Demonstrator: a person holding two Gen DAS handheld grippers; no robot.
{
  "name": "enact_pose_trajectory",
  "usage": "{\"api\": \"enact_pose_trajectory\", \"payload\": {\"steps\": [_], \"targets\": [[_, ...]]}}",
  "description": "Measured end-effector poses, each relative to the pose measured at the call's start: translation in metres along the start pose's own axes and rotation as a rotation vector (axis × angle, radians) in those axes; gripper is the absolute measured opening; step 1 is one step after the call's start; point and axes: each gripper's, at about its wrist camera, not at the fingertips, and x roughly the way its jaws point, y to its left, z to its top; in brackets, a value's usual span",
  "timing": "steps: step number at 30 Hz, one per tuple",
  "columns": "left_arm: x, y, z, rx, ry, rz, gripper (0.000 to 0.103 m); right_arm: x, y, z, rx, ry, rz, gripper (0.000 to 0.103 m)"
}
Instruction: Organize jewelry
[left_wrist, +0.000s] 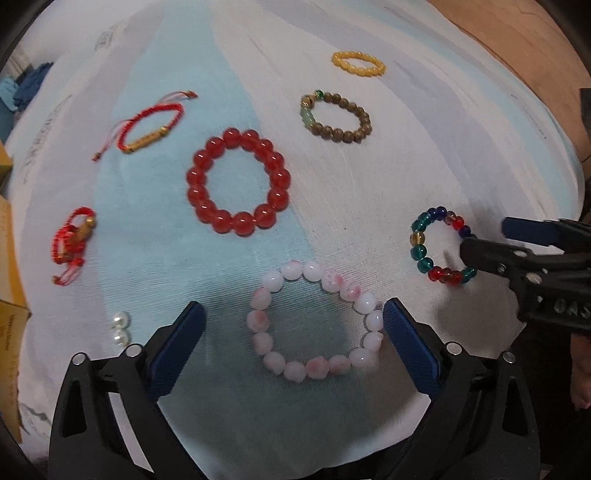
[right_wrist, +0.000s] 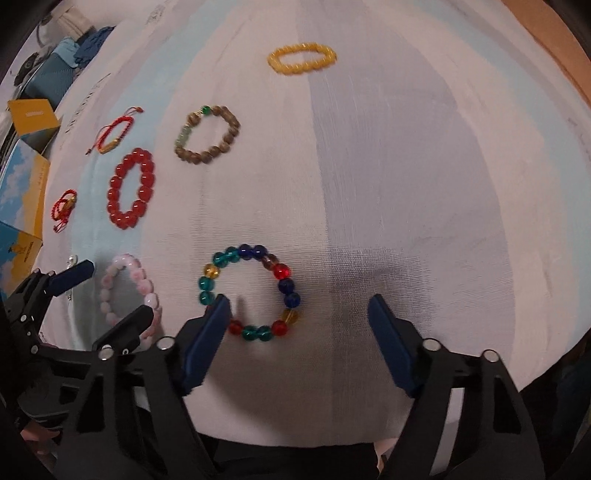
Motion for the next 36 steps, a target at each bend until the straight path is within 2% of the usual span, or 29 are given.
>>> {"api": "enact_pose_trajectory", "payload": {"steps": [3, 7, 10, 13, 18, 21, 36], "targets": [[0.006, 0.002, 0.002, -0.002, 0.003, -0.021, 0.091, 0.009, -0.003, 0.001, 0.012, 0.007, 0.003, 0.062], [0.011, 0.001, 0.003, 0.02, 0.001, -0.01, 0.084, 0.016, -0.004, -0.001, 0.007, 0.002, -0.002, 0.058], [0.01, 0.003, 0.0, 0.028, -0.003, -0.013, 0.074, 0.018, -0.005, -0.002, 0.007, -0.015, -0.018, 0.05], [0.007, 0.006, -0.002, 0.031, -0.011, -0.01, 0.059, 0.019, -0.007, -0.003, 0.019, -0.026, -0.015, 0.039], [-0.003, 0.014, -0.008, 0.024, -0.023, -0.023, 0.023, 0.018, -0.01, -0.002, 0.013, -0.026, 0.001, 0.012], [-0.004, 0.017, -0.007, 0.013, -0.026, -0.04, 0.014, 0.016, -0.011, -0.003, 0.018, -0.039, 0.003, 0.01], [-0.039, 0.008, -0.021, 0.016, -0.081, -0.036, 0.012, -0.037, 0.005, -0.011, -0.011, -0.125, 0.071, 0.009]]}}
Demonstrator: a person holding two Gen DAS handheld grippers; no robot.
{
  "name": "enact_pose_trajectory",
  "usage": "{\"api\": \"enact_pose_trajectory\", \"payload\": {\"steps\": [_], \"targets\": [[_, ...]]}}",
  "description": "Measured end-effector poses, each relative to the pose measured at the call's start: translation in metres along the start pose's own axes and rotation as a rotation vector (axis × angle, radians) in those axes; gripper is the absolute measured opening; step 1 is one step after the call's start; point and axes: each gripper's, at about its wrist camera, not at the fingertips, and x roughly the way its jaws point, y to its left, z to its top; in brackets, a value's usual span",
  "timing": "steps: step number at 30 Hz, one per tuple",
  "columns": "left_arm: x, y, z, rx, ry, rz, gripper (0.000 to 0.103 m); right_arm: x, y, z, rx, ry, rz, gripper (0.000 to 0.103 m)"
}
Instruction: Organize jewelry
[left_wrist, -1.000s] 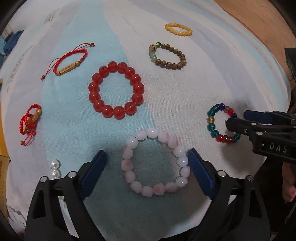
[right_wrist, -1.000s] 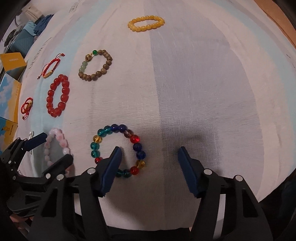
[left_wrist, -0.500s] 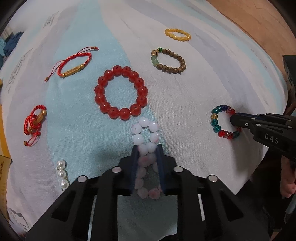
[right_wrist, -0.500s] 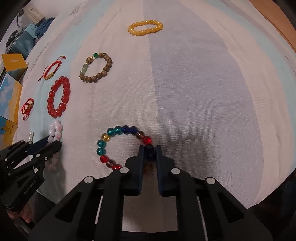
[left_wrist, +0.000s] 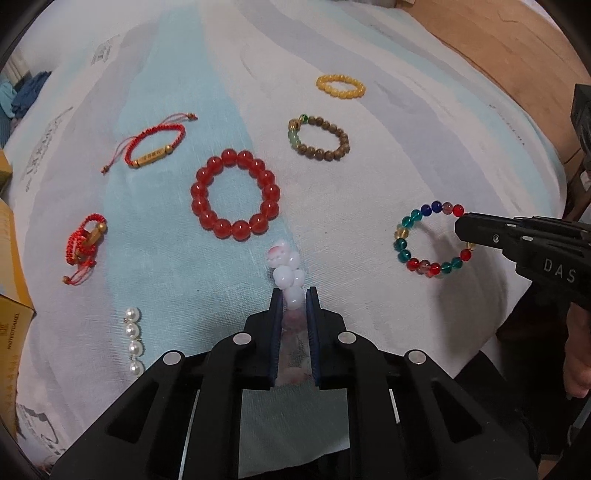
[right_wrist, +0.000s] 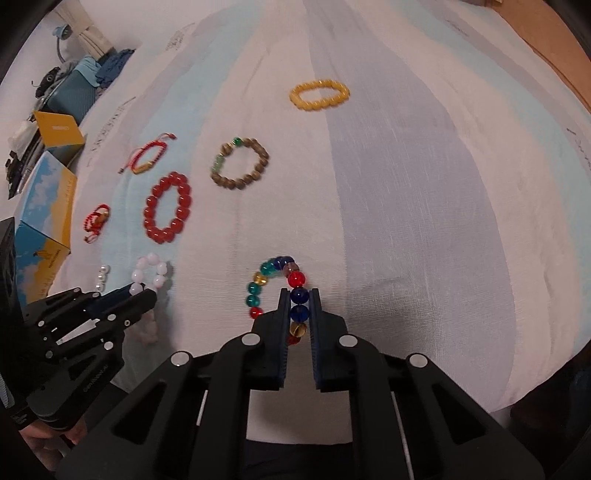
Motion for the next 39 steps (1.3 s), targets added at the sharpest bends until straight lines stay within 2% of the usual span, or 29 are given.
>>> {"api": "enact_pose_trajectory", "payload": {"steps": [3, 11, 20, 29, 39], "targets": [[-0.01, 0.0, 0.002, -0.005, -0.017, 0.002, 0.012, -0.015, -0.001, 0.0, -0.004, -0.02, 0.012, 0.009], [-0.037, 0.001, 0.007, -0.031, -0.059, 0.011, 0.012, -0.031, 0.028, 0.005, -0.033, -0.061, 0.018, 0.009], [-0.073, 0.02, 0.005, -0.083, -0.102, 0.029, 0.012, -0.057, 0.052, 0.008, -0.069, -0.099, 0.012, 0.009], [-0.118, 0.053, 0.002, -0.134, -0.157, 0.071, 0.012, -0.082, 0.102, 0.018, -0.131, -0.147, 0.017, 0.009], [-0.175, 0.115, -0.005, -0.215, -0.211, 0.128, 0.011, -0.109, 0.19, 0.037, -0.239, -0.2, 0.058, 0.009]]}}
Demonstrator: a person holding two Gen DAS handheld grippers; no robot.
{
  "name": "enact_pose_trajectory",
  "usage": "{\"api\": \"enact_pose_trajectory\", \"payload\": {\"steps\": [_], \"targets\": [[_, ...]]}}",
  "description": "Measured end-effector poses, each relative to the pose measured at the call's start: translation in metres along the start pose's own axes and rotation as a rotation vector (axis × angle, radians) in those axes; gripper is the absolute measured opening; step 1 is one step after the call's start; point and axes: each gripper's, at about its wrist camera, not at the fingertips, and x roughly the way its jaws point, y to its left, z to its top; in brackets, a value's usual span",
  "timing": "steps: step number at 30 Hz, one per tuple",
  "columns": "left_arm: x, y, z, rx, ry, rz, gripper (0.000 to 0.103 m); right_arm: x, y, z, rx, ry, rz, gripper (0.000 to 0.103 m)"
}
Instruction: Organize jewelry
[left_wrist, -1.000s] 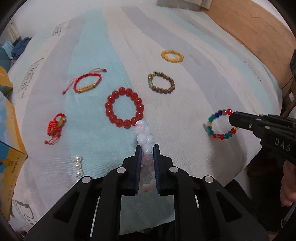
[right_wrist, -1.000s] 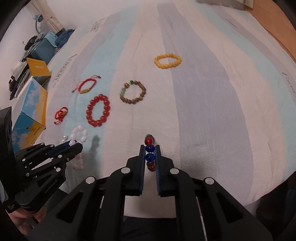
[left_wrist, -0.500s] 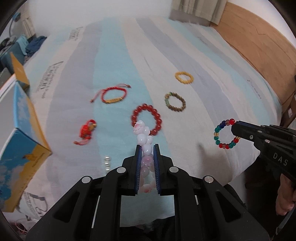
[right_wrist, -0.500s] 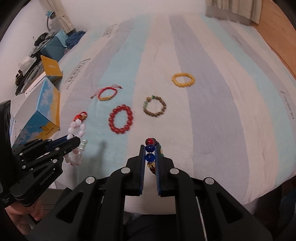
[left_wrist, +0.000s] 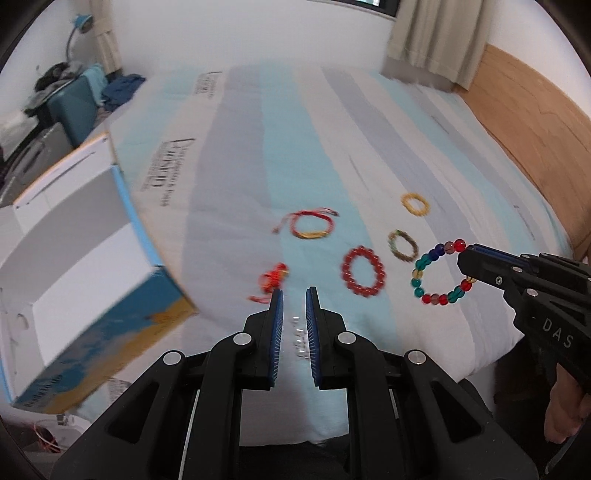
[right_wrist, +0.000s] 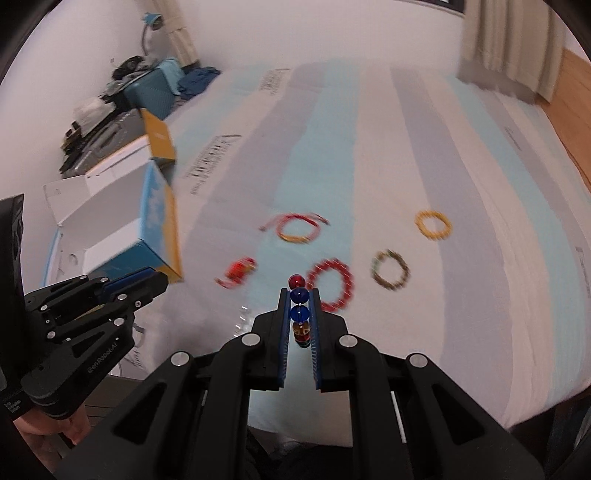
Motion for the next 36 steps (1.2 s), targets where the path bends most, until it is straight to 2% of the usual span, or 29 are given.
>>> {"api": "enact_pose_trajectory", "payload": {"steps": [5, 8, 10, 11, 12, 14, 15, 17, 24, 36], "targets": [[-0.019, 0.032, 0.0, -0.03, -0.01, 0.029, 0.009, -0.002, 0.042, 0.017, -0.051, -0.013, 0.028, 0.009], [-0.017, 0.045, -0.004, -0.04, 0.015, 0.035, 0.009, -0.001, 0.058, 0.024, -0.067, -0.019, 0.038, 0.009], [-0.008, 0.045, -0.01, -0.019, 0.034, 0.051, 0.015, 0.002, 0.062, 0.024, -0.073, -0.021, 0.039, 0.009], [-0.002, 0.044, -0.014, -0.015, 0.041, 0.05, 0.026, 0.003, 0.061, 0.023, -0.071, -0.019, 0.037, 0.009], [0.006, 0.043, -0.018, -0.019, 0.052, 0.041, 0.045, 0.004, 0.06, 0.021, -0.068, -0.016, 0.037, 0.009], [0.02, 0.041, -0.023, -0.039, 0.062, 0.017, 0.066, 0.007, 0.054, 0.016, -0.063, -0.009, 0.033, 0.009], [0.028, 0.039, -0.026, -0.045, 0.067, 0.005, 0.069, 0.008, 0.05, 0.012, -0.065, -0.007, 0.025, 0.009], [0.045, 0.03, -0.032, -0.034, 0.092, -0.002, 0.07, 0.011, 0.042, 0.008, -0.066, -0.003, 0.013, 0.009], [0.084, -0.007, -0.04, 0.003, 0.138, -0.015, 0.083, 0.026, -0.005, -0.013, -0.011, 0.033, -0.005, 0.009], [0.133, -0.077, -0.048, 0.095, 0.192, -0.06, 0.084, 0.062, -0.089, -0.062, 0.105, 0.125, -0.033, 0.009]]}}
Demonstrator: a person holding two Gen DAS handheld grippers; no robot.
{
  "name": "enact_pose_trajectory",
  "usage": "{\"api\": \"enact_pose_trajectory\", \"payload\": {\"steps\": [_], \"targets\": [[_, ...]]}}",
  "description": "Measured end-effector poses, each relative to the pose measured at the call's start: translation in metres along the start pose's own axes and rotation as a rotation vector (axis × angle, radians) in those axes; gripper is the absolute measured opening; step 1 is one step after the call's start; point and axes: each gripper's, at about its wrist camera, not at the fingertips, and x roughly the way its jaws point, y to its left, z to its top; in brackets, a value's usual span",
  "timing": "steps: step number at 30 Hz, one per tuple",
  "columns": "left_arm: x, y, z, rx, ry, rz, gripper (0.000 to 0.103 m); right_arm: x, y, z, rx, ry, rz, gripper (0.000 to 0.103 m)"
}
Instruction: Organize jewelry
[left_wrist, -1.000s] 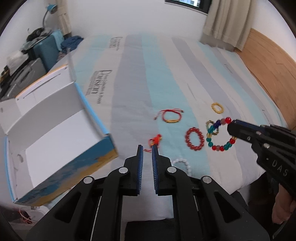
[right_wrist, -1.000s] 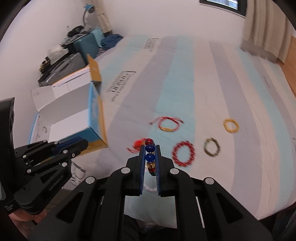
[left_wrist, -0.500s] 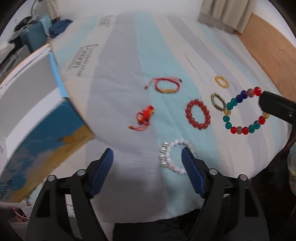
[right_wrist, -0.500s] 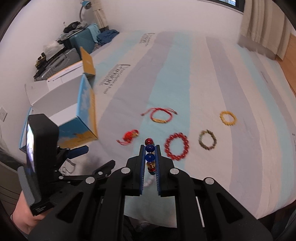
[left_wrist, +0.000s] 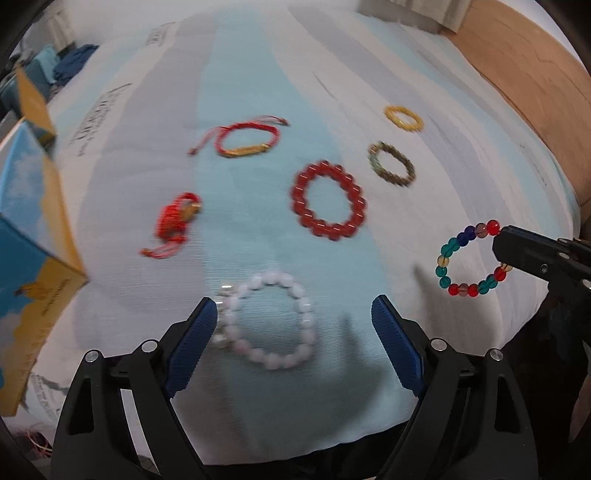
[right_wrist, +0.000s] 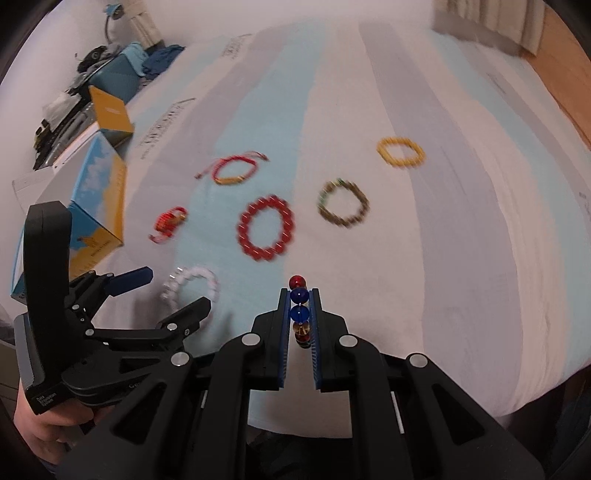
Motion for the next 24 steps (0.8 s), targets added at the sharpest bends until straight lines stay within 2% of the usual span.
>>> {"api": "enact_pose_trajectory", "payload": {"steps": [7, 11, 19, 22, 24], "targets": [[0.034, -0.021, -0.001, 0.036, 0.051, 0.011, 0.084, 0.016, -0.025, -0.013, 0.035, 0.032, 0.006, 0.009], [0.048, -0.026, -0.002, 0.046, 0.087, -0.002, 0.073, 0.025, -0.033, -0.018, 0.049, 0.047, 0.014, 0.009], [0.061, -0.025, -0.002, 0.03, 0.1, -0.015, 0.072, 0.031, -0.036, -0.022, 0.054, 0.058, 0.021, 0.009], [0.059, -0.02, -0.005, 0.032, 0.099, -0.008, 0.062, 0.032, -0.037, -0.023, 0.058, 0.059, 0.024, 0.009], [0.056, -0.017, -0.007, 0.034, 0.099, -0.016, 0.048, 0.032, -0.036, -0.023, 0.059, 0.06, 0.024, 0.009]]}}
